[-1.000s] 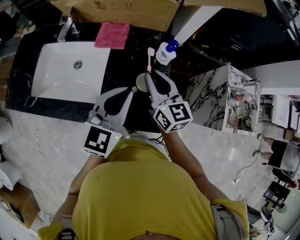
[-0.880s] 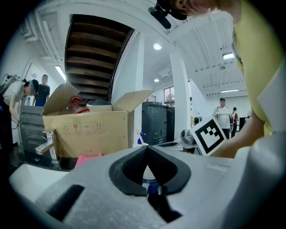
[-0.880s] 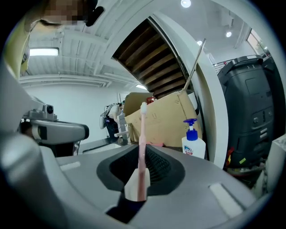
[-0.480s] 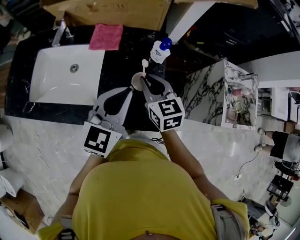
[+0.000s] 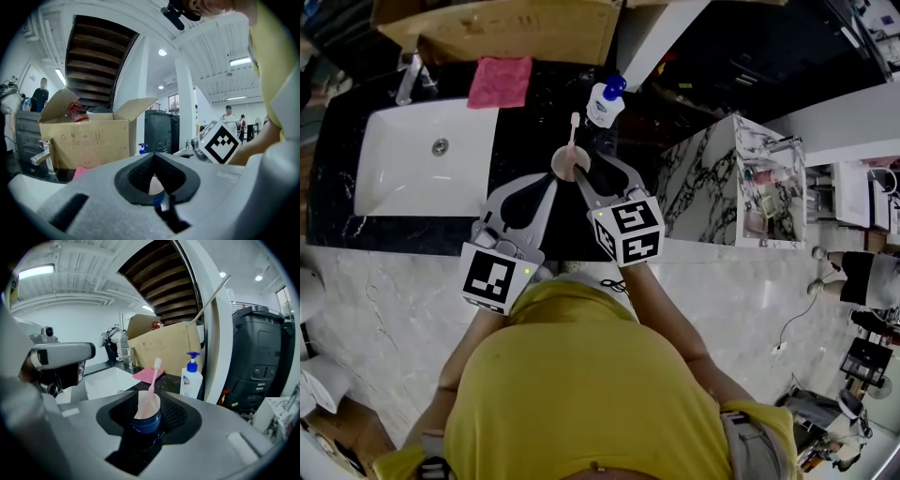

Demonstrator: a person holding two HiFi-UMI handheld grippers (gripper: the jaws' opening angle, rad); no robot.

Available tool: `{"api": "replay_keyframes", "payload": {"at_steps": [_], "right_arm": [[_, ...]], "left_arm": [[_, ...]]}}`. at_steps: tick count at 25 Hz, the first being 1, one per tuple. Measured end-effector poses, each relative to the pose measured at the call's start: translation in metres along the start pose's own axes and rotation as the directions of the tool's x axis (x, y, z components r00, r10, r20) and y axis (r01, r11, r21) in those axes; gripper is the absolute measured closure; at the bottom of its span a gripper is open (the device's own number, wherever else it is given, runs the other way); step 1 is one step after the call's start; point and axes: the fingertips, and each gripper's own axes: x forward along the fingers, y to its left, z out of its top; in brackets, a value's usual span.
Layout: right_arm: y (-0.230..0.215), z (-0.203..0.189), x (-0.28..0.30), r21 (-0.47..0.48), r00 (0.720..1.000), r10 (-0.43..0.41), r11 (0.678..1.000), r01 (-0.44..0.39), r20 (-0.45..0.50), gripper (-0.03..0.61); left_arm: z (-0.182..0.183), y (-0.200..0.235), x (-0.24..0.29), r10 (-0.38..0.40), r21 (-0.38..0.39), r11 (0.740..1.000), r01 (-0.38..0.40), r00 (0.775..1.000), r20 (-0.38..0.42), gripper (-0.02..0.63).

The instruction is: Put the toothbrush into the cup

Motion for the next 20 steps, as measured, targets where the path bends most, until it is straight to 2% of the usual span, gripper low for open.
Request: {"api": "replay_keyframes", "payload": {"at_steps": [4, 9, 10, 15, 20], "right_arm": [[-0.015, 0.003, -0.028, 0.012, 0.996, -0.077, 0.997, 0.076, 0.047, 0.433], [-0.036, 0.029, -0.076, 0.031, 0.966, -0.190, 0.982, 0.188, 0.175, 0.551], [-0.040, 0.038, -0.086, 0.033, 0.956, -0.208, 0.978, 0.206, 0.208, 0.570], [-0.048, 0.095, -0.136, 0.012, 0.886, -0.266, 0.959, 0.283, 0.379, 0.569], [-0.040, 0.136, -0.177, -0.021, 0.823, -0.285, 0.941, 0.339, 0.491, 0.568]], "left_arm": [[0.009, -0.007, 0.007, -0.009, 0.021, 1.000, 0.009, 1.000, 0.023, 0.611], [0.030, -0.017, 0.011, 0.005, 0.057, 0.998, -0.007, 0.999, 0.048, 0.611], [0.038, -0.018, 0.010, 0.012, 0.060, 0.998, -0.016, 0.998, 0.065, 0.611], [0.080, -0.022, 0.004, 0.035, 0.099, 0.994, -0.047, 0.991, 0.127, 0.611], [0.117, -0.019, -0.009, 0.085, 0.106, 0.989, -0.105, 0.980, 0.182, 0.611]]}}
